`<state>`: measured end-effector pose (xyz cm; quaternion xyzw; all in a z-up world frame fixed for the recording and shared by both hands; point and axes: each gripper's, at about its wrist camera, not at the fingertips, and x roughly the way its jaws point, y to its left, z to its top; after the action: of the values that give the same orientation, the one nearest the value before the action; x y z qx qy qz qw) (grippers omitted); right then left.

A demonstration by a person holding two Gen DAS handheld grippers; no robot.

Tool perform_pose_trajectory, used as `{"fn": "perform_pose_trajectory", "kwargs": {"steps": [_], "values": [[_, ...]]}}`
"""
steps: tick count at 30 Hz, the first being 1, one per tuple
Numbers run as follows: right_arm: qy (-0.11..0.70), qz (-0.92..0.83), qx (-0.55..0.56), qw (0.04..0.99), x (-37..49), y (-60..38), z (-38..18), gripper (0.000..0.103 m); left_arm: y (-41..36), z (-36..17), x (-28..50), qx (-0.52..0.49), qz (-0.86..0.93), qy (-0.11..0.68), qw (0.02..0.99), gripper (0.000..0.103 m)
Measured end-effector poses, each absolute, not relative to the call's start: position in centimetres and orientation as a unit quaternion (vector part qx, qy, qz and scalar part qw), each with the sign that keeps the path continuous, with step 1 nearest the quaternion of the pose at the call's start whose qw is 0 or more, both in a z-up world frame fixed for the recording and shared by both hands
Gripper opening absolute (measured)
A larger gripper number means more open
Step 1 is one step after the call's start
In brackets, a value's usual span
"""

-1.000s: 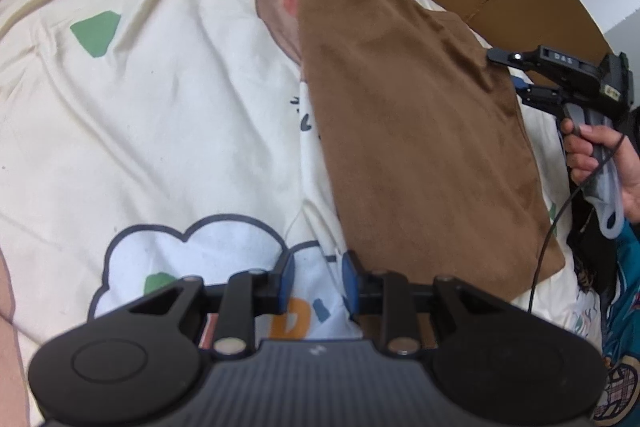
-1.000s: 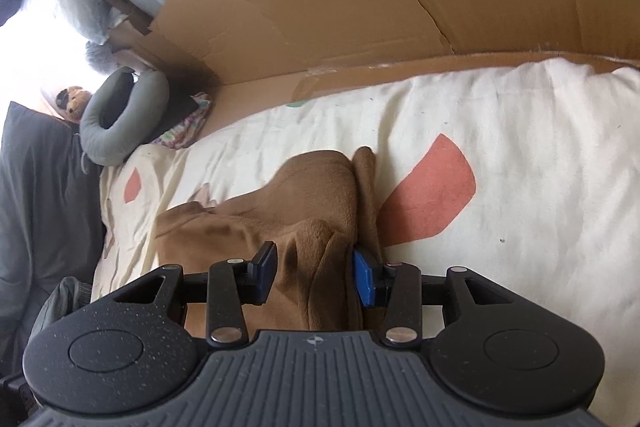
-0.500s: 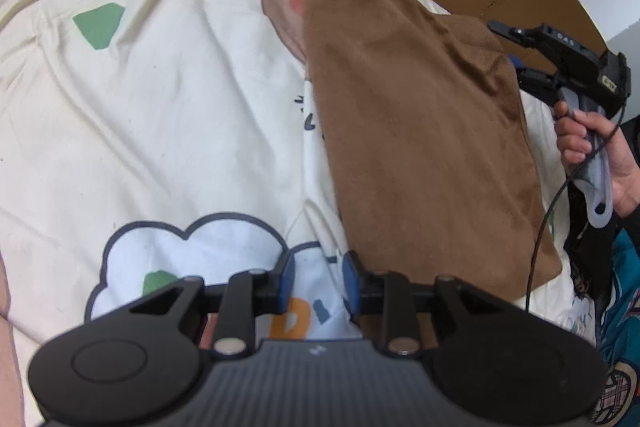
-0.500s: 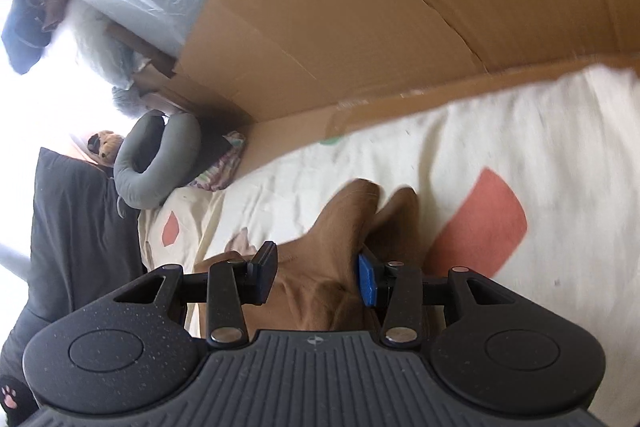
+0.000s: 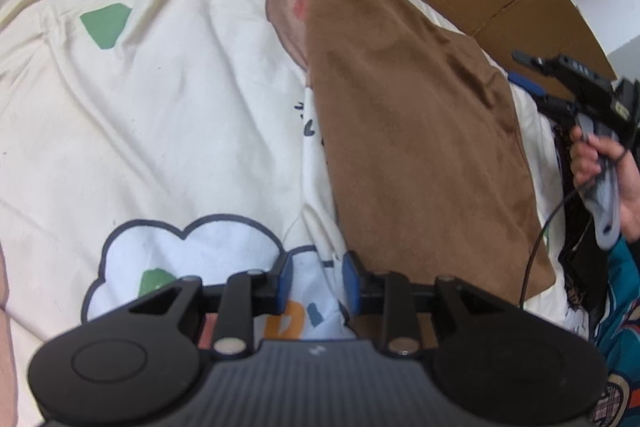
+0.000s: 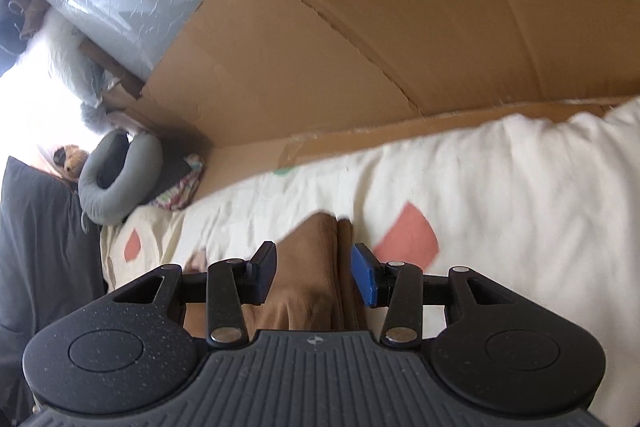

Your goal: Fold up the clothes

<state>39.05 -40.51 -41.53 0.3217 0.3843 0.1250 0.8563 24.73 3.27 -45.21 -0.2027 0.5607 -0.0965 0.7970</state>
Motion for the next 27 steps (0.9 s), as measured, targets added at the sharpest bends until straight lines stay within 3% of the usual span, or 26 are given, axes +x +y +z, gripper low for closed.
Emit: {"fn": "perform_pose_trajectory", "kwargs": {"steps": [2,4,9,12,14,27], "values": [[0.395,0.129,0.314,0.854,38.0,-40.4,-41.6,0.047,3.4,-45.0,24.5,-0.208,-0.093,0.557,0.798,0.029],[0.407,0.134,0.295,0.854,37.2,-40.0,-41.8,0.055,3.6,-44.8,24.2,-0.216,-0.09,0.552,0.8,0.029],[0.437,0.13,0.247,0.855,36.7,-38.8,-42.6,0.056,3.8,-44.7,23.8,-0.24,-0.088,0.548,0.796,0.029],[0.45,0.124,0.227,0.855,37.6,-38.4,-43.2,0.053,3.5,-44.9,23.8,-0.249,-0.091,0.551,0.791,0.029],[0.458,0.119,0.214,0.854,38.2,-38.1,-43.6,0.036,3.4,-45.0,23.8,-0.255,-0.093,0.551,0.789,0.029],[0.445,0.074,0.237,0.86,37.3,-38.4,-41.6,0.04,4.5,-44.5,23.8,-0.319,-0.094,0.519,0.787,0.035]]}}
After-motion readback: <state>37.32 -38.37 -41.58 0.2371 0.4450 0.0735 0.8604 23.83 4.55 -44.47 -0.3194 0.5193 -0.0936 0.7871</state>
